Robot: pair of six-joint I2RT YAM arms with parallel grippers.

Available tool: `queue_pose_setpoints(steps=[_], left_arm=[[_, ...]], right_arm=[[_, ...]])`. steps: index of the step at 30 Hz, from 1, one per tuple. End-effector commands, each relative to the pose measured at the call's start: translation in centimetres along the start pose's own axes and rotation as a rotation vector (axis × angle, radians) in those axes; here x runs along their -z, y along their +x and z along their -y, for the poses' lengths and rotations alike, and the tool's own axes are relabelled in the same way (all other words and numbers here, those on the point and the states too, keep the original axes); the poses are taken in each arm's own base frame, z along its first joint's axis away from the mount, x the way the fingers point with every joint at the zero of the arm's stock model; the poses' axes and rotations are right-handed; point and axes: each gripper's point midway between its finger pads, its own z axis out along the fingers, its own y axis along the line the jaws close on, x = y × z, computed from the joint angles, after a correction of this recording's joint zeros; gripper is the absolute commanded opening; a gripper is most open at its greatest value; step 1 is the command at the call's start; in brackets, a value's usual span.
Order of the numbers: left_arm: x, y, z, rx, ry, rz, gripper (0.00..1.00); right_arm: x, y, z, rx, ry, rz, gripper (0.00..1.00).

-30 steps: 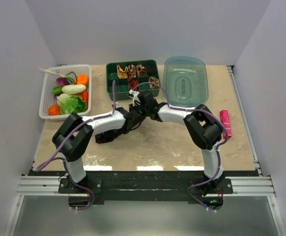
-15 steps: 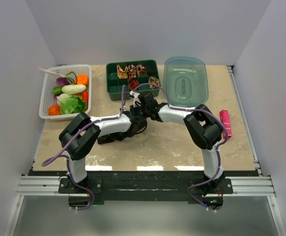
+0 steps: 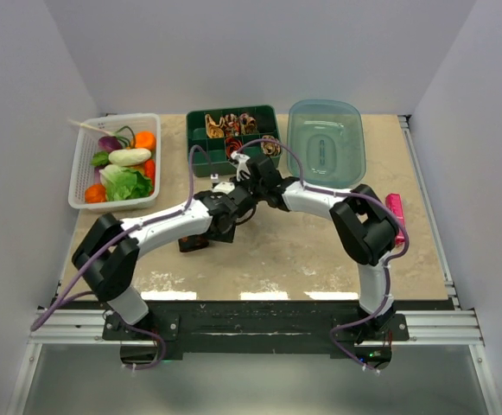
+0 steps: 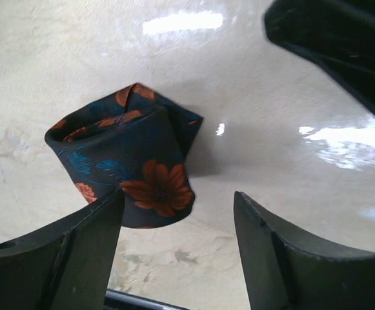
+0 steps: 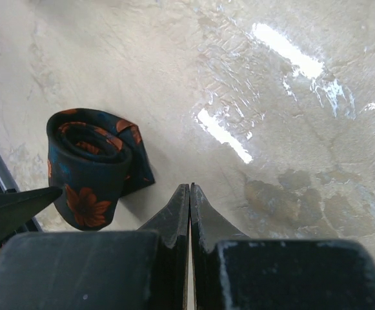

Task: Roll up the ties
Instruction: Roll the tie at the center of the board, then pick up the tie at the center of the board.

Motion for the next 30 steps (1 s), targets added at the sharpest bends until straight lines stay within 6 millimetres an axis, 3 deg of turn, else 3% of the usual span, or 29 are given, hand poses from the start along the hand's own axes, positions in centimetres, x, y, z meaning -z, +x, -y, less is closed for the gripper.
queue_pose_setpoints(steps=[1, 2, 4, 5, 6, 10, 11, 13, 14, 16, 17, 19, 20, 21, 25, 30], left_arm=[[2.6, -4.8, 0.2, 0.146, 0.140, 0.165, 0.75], [2.3, -4.3, 0.1, 0.153, 0.163, 0.149, 0.76], [2.7, -5.5, -1.0, 0.214, 0.213, 0.184, 0.77], [2.3, -4.7, -1.2, 0.221, 0.247, 0.162, 0.77], [2.7, -5.5, -2.6, 0.274, 0.266, 0.187, 0.77], [2.9, -6.2, -4.7, 0.369, 0.357, 0.242, 0.82], [2.7, -5.4, -4.5, 0.371, 0.399, 0.223, 0.83], [2.4, -5.9, -6.0, 0.430, 0.429, 0.243, 0.85], [2.0, -4.8, -5.6, 0.432, 0.475, 0.212, 0.85], [1.5, -5.1, -7.1, 0.498, 0.499, 0.240, 0.87], [1.2, -3.8, -6.3, 0.501, 0.573, 0.198, 0.87], [0.9, -4.0, -7.4, 0.566, 0.614, 0.220, 0.88], [0.5, -2.9, -7.0, 0.577, 0.656, 0.190, 0.88], [0.3, -2.9, -8.0, 0.617, 0.652, 0.205, 0.88], [-0.7, -1.8, -8.8, 0.690, 0.672, 0.207, 0.89], [-1.2, -0.3, -7.9, 0.748, 0.749, 0.197, 0.89]], right_arm=[[1.0, -1.1, -2.9, 0.054, -0.057, 0.022, 0.00], [1.0, -1.2, -3.4, 0.059, -0.068, 0.023, 0.00], [1.1, -1.5, -5.0, 0.078, -0.094, 0.030, 0.00], [1.1, -1.5, -5.6, 0.084, -0.108, 0.030, 0.00], [1.0, -1.6, -6.2, 0.093, -0.117, 0.033, 0.00], [0.5, -1.6, -8.9, 0.124, -0.164, 0.031, 0.00], [0.5, -1.7, -9.3, 0.127, -0.175, 0.034, 0.00], [0.5, -1.4, -10.2, 0.131, -0.197, 0.024, 0.00], [0.5, -1.7, -10.8, 0.142, -0.214, 0.040, 0.00], [0.6, -1.8, -11.6, 0.152, -0.232, 0.043, 0.00], [0.5, -1.7, -11.9, 0.157, -0.239, 0.042, 0.00], [0.5, -1.7, -12.6, 0.164, -0.250, 0.041, 0.00], [0.4, -1.5, -12.6, 0.166, -0.253, 0.037, 0.00], [0.1, -1.3, -12.5, 0.166, -0.252, 0.032, 0.00], [-0.7, -0.6, -12.1, 0.165, -0.247, 0.013, 0.00], [-1.6, -0.2, -11.8, 0.163, -0.250, -0.002, 0.00]])
